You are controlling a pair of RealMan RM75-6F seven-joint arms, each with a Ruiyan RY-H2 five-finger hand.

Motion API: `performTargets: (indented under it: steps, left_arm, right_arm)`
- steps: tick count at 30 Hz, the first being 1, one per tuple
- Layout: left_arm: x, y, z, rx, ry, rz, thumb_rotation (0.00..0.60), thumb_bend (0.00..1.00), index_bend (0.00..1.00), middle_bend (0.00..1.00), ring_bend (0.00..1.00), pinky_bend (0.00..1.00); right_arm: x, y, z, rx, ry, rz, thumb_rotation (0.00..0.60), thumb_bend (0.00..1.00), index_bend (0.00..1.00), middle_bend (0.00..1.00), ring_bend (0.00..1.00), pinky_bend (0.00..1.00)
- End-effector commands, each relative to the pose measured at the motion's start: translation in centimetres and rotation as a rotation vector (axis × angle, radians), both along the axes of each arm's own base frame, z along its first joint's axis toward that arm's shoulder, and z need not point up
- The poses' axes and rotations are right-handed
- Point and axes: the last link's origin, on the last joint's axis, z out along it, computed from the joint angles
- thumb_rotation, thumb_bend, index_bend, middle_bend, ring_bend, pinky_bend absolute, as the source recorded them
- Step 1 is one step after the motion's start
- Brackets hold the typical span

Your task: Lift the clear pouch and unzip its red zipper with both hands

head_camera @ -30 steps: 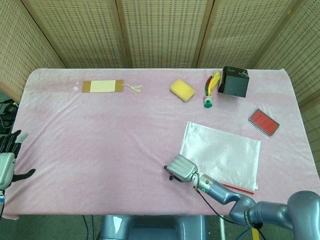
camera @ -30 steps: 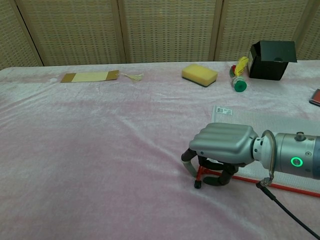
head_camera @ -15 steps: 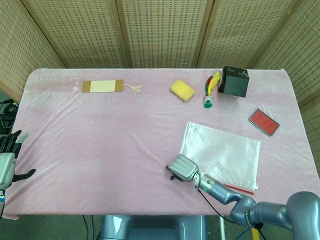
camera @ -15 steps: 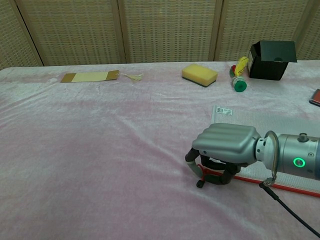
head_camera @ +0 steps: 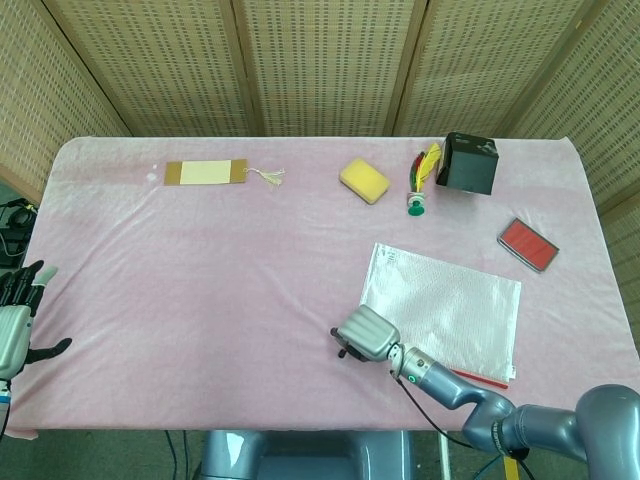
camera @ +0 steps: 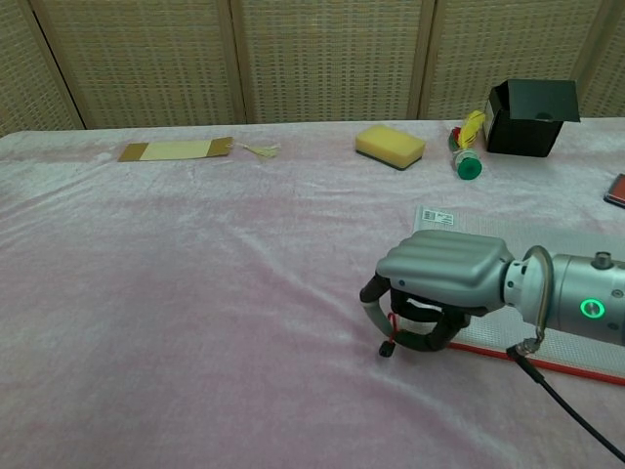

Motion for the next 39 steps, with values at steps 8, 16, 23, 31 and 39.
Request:
performTargets:
  steps: [8, 16, 23, 31, 39]
  left_arm:
    - [0.0, 0.1, -0.1, -0.010, -0.005, 0.001, 0.600, 0.00, 0.00, 0.00, 0.00, 0.00]
    - [0.0, -0.1, -0.1, -0.008, -0.010, -0.001, 0.600, 0.00, 0.00, 0.00, 0.00, 0.00]
    - [0.0, -0.1, 0.0, -0.006, -0.013, -0.002, 0.600, 0.00, 0.00, 0.00, 0.00, 0.00]
    - [0.0, 0.0, 0.1, -0.009, -0.015, -0.005, 0.600, 0.00, 0.00, 0.00, 0.00, 0.00]
    - [0.8, 1.4, -0.4, -0.038, -0.008, -0.069, 0.600, 0.00, 0.00, 0.00, 0.00, 0.00]
  right_arm:
    - [1.8, -0.6, 4.4, 0.026, -0.221, -0.122, 0.600, 0.64, 0.76, 0.95, 0.88, 1.00]
    - [4.0, -1.5, 7.8, 0.063, -0.351, -0.216, 0.600, 0.67, 0.80, 0.95, 0.88, 1.00]
    - [5.8, -2.2, 10.5, 0.099, -0.454, -0.295, 0.600, 0.67, 0.81, 0.95, 0.88, 1.00]
    - [8.6, -2.9, 13.8, 0.120, -0.499, -0.331, 0.600, 0.67, 0.81, 0.95, 0.88, 1.00]
    - [10.6, -2.4, 15.7, 0.141, -0.474, -0.341, 0.600, 0.67, 0.81, 0.95, 0.88, 1.00]
